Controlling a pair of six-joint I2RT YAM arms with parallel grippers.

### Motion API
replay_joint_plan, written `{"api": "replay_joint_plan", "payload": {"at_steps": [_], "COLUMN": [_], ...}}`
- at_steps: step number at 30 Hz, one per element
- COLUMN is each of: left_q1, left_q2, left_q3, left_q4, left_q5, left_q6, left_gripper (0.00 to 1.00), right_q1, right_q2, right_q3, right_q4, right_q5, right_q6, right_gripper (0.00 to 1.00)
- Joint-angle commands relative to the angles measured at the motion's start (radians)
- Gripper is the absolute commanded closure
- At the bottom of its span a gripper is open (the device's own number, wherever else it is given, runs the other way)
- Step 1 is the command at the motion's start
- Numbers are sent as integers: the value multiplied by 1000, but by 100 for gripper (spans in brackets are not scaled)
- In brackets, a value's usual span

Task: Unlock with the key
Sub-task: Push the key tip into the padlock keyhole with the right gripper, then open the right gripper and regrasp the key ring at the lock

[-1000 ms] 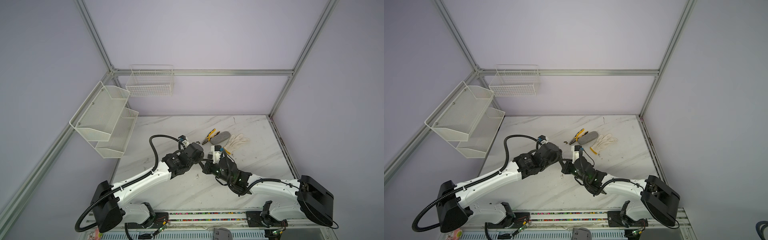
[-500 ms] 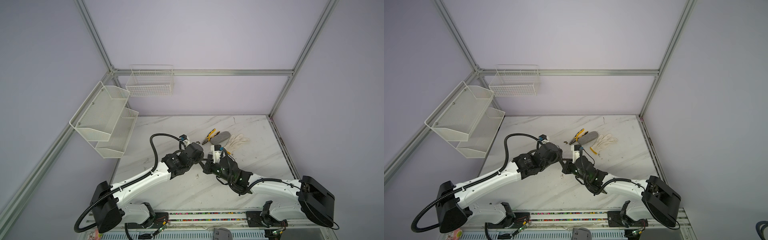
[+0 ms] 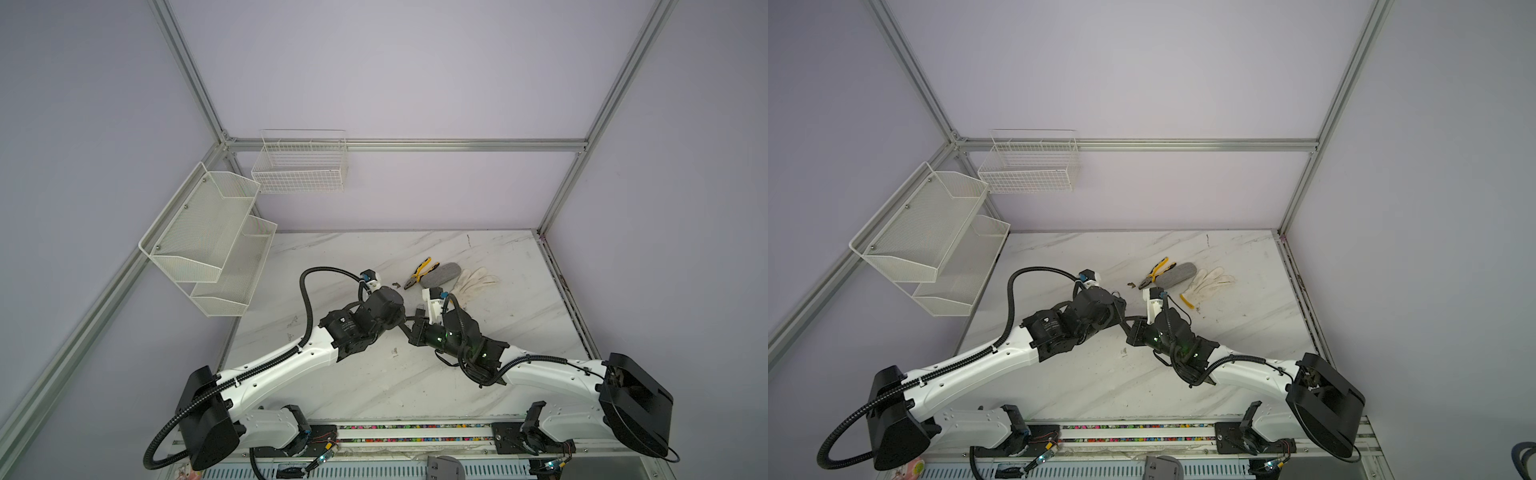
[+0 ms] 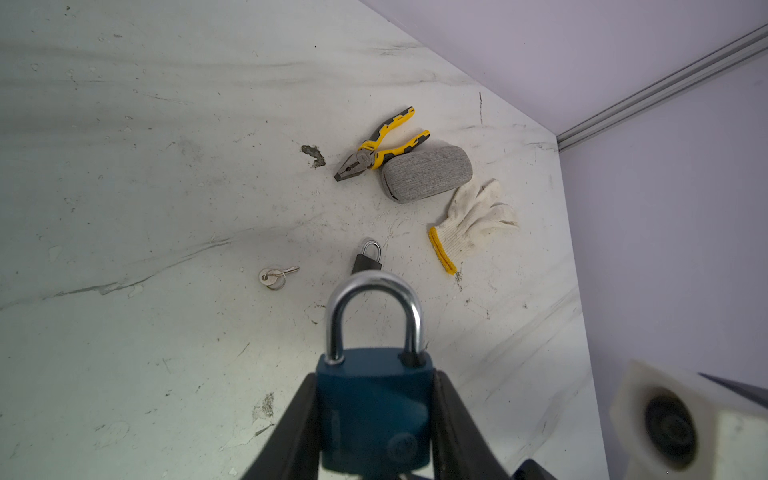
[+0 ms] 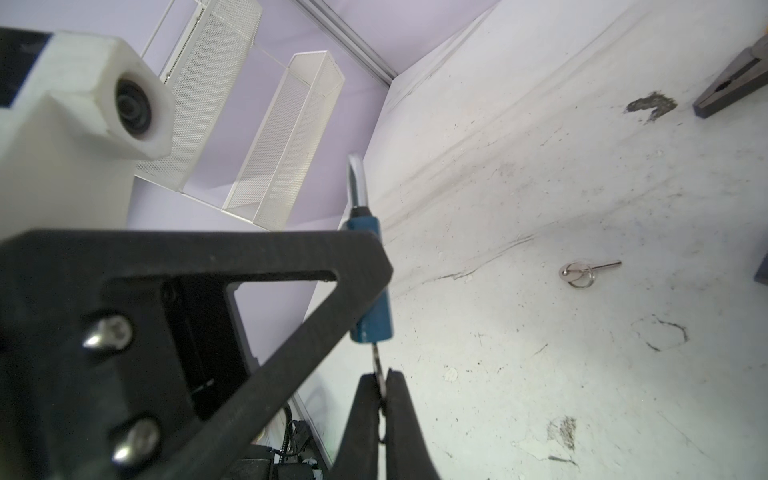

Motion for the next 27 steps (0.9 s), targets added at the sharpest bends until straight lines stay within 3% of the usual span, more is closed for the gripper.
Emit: {"api": "replay_joint_plan", "payload": {"at_steps": [1,13,27], "left_q1": [-29,2,42], "left_q2": [-32,-60,-34], "left_q3": [-46,-43,-15], "left_q4": [-16,39,71], "left_q5": [93,13,-54], "left_q6": [32,-4,-46], "left_gripper": [100,100,100], "right_q1": [-14,-13,-14], "right_q2": [-35,22,41], "right_q3": [65,44,1], "right_q4": [101,111,129], "right_q5": [28,-42,-87], "right_q6": [-2,-28,-31], "right_gripper": [100,100,85]}}
